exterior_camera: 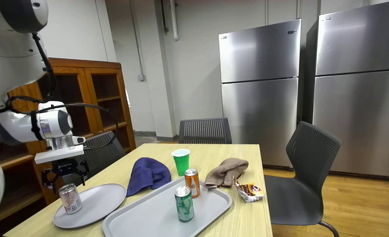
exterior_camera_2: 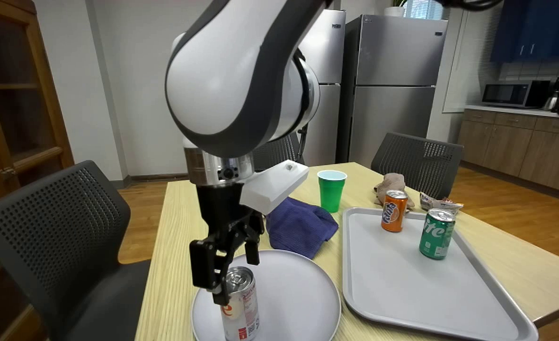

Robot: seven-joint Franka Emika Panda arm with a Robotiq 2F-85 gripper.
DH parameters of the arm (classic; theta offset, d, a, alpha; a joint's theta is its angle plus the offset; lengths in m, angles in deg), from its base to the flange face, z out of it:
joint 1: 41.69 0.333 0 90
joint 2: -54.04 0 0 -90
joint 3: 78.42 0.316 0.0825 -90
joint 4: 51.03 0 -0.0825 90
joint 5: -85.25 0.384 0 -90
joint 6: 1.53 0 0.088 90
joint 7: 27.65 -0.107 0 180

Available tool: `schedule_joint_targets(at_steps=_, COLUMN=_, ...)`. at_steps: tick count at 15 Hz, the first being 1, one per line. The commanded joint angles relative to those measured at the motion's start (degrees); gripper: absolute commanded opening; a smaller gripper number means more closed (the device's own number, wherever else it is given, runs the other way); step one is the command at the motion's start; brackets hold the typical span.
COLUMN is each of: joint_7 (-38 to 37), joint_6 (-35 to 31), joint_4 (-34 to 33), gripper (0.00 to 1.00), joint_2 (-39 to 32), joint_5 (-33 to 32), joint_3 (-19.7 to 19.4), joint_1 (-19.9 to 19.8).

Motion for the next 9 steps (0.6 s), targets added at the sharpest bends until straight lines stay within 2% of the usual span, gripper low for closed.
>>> schedule_joint_targets(at_steps=1, joint_7=2.8, joint_6=3.2, joint_4=-0.5, gripper=1.00, joint_2=0.0, joint_5=0.1, joint_3=0.6, joint_1=0.0)
schedule_joint_targets(at_steps=9, joint_7=2.9, joint_6=4.6, joint_4=-1.5, gripper=1.00, joint_2=-0.9, joint_5=0.2, joint_3=0.5, joint_1=0.1)
